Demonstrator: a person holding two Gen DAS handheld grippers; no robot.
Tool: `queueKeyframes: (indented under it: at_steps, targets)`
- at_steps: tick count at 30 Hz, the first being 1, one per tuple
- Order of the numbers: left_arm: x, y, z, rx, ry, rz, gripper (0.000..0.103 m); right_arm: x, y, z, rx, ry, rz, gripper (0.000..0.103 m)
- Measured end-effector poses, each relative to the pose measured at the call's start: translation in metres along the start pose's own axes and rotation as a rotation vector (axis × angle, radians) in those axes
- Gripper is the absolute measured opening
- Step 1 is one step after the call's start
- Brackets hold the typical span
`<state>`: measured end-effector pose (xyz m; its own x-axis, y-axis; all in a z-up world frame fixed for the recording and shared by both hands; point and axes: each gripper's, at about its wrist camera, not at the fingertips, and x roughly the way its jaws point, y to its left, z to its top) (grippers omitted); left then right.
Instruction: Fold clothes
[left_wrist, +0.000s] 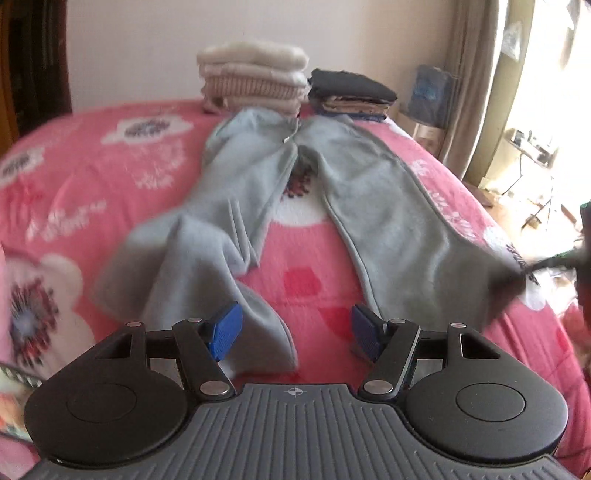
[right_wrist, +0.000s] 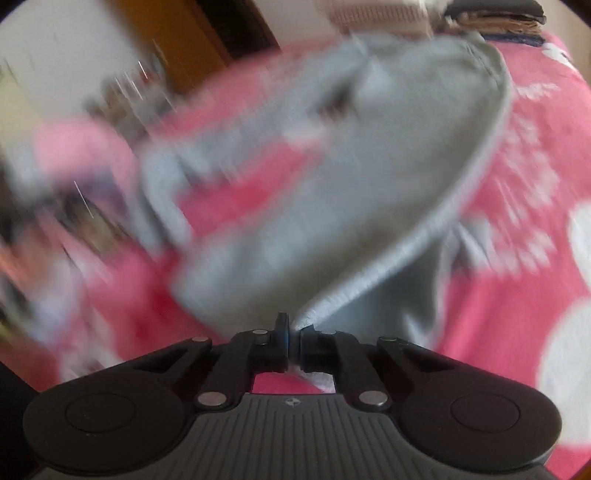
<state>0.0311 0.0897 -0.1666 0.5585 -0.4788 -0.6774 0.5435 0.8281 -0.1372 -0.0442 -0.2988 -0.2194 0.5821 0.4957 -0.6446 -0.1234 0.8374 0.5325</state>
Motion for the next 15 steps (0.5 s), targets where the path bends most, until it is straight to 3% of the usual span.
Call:
queueKeyframes:
  at_steps: [5,6,9,15]
  targets:
    - [0.016,0.003,0.004,-0.077,-0.006,-0.023,0.065,-0.005,-0.033,0.089,0.234,-0.18,0.149,0.009]
    - [0.02,0.002,0.003,-0.094,-0.001,-0.038,0.065,0.001,-0.046,0.104,0.285,-0.204,0.161,0.015]
    - [0.032,-0.006,-0.002,-0.112,0.04,-0.087,0.065,-0.002,-0.059,0.091,0.3,-0.196,0.139,0.069]
    - [0.061,-0.02,-0.019,-0.107,0.142,-0.169,0.065,-0.016,-0.077,0.053,0.296,-0.164,0.084,0.07]
